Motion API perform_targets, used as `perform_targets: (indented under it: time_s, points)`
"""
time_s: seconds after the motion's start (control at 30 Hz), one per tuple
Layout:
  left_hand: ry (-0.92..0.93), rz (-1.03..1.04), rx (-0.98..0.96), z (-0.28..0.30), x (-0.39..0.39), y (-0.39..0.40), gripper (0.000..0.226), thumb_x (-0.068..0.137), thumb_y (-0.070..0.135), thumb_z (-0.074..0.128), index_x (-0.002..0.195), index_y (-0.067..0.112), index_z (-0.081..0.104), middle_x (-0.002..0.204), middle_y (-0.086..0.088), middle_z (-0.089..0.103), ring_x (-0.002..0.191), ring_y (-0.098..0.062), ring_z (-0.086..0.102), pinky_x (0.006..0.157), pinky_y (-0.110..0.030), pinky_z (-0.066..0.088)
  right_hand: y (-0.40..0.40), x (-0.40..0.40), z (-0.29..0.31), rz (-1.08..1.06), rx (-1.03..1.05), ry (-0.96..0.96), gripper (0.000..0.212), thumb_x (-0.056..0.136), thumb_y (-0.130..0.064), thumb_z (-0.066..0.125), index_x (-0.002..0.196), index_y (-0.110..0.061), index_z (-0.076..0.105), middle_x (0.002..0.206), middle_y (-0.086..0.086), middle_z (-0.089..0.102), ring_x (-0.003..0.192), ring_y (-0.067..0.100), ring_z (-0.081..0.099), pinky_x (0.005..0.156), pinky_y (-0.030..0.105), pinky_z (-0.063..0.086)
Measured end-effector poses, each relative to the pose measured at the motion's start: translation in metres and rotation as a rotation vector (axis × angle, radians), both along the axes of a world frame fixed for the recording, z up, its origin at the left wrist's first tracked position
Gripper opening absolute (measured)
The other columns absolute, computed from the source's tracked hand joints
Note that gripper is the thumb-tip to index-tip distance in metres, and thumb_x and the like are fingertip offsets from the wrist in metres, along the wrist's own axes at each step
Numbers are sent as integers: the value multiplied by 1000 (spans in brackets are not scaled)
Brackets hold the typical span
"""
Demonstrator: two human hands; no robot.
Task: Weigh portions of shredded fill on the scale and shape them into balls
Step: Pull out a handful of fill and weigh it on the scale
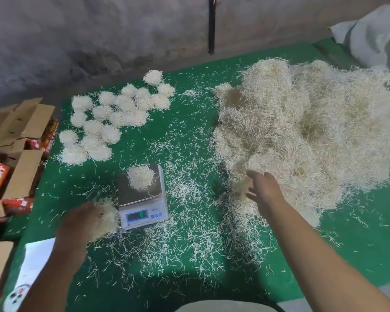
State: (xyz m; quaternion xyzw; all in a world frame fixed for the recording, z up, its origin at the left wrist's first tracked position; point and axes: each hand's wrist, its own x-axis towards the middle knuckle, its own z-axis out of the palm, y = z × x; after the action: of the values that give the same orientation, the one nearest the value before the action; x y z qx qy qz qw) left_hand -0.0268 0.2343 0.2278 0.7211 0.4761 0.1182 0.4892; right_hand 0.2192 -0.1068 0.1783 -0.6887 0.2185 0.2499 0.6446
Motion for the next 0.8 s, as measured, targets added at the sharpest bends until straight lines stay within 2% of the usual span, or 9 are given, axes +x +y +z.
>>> perform_targets:
  time_s: [0.07, 0.2, 0.27, 0.37, 0.43, 0.5, 0.6, 0.67, 0.8]
  points:
    - [4, -114, -32, 1, 4, -11, 20, 98, 24, 58, 105, 11, 72, 108, -3, 64, 87, 3, 61, 69, -21, 46, 34, -31, 12, 228, -20, -107, 78, 104, -51, 60, 168, -31, 21, 171, 7, 31, 144, 36, 48, 119, 62, 40]
    - [-101, -137, -136, 5, 24, -32, 8, 91, 34, 67, 97, 29, 69, 113, -14, 70, 102, -32, 67, 88, -49, 57, 106, -85, 22, 638, 189, -32, 45, 101, -73, 43, 143, -61, 52, 154, -16, 55, 140, 26, 53, 123, 61, 33]
    - [-142, -214, -31, 3, 36, -43, 29, 81, 48, 64, 101, 27, 70, 112, -14, 70, 90, -16, 66, 78, -26, 58, 134, -103, 24, 652, 446, 196, 37, 104, -71, 39, 115, -57, 71, 136, -7, 71, 127, 27, 65, 118, 62, 42]
    - [-93, -297, 94, -1, 50, -56, 29, 94, 34, 59, 107, 9, 59, 103, -17, 60, 76, -9, 49, 57, -13, 42, 160, -115, 13, 510, 696, 477, 58, 99, -77, 44, 134, -37, 67, 139, 22, 67, 129, 39, 65, 115, 63, 45]
    - [-30, -400, 174, -17, 45, -59, 25, 102, 30, 45, 104, 5, 47, 108, -18, 48, 90, -9, 45, 76, -26, 45, 174, -120, 7, 502, 727, 478, 74, 98, -78, 46, 151, -27, 55, 149, 25, 58, 139, 38, 57, 122, 61, 37]
    - [187, -567, 307, -37, 31, -66, 32, 107, 33, 34, 132, 17, 43, 147, 0, 32, 133, -3, 30, 116, -33, 32, 187, -124, 3, 509, 599, 443, 78, 98, -73, 52, 155, -19, 52, 150, 23, 58, 142, 34, 55, 126, 59, 32]
    - [171, -680, 105, -54, 14, -76, 53, 110, 37, 34, 161, 36, 21, 166, 31, -10, 155, 2, -12, 128, -35, 1, 201, -119, -9, 364, 389, 440, 62, 106, -54, 52, 131, 1, 64, 108, 16, 77, 108, 30, 73, 106, 49, 56]
    - [13, -634, -24, -56, 6, -73, 48, 109, 35, 45, 154, 49, 38, 164, 39, -1, 154, 10, 3, 126, -28, 13, 206, -112, -17, 268, 301, 457, 60, 107, -50, 52, 134, 2, 62, 118, 22, 75, 112, 35, 73, 99, 50, 60]
    - [-108, -214, -305, -60, 1, -35, 28, 96, 67, 50, 121, 59, 57, 136, 33, 53, 120, 4, 58, 85, -20, 45, 228, -105, -11, 267, 268, 404, 81, 98, -62, 53, 165, -23, 29, 172, 15, 24, 158, 41, 24, 125, 68, 19]
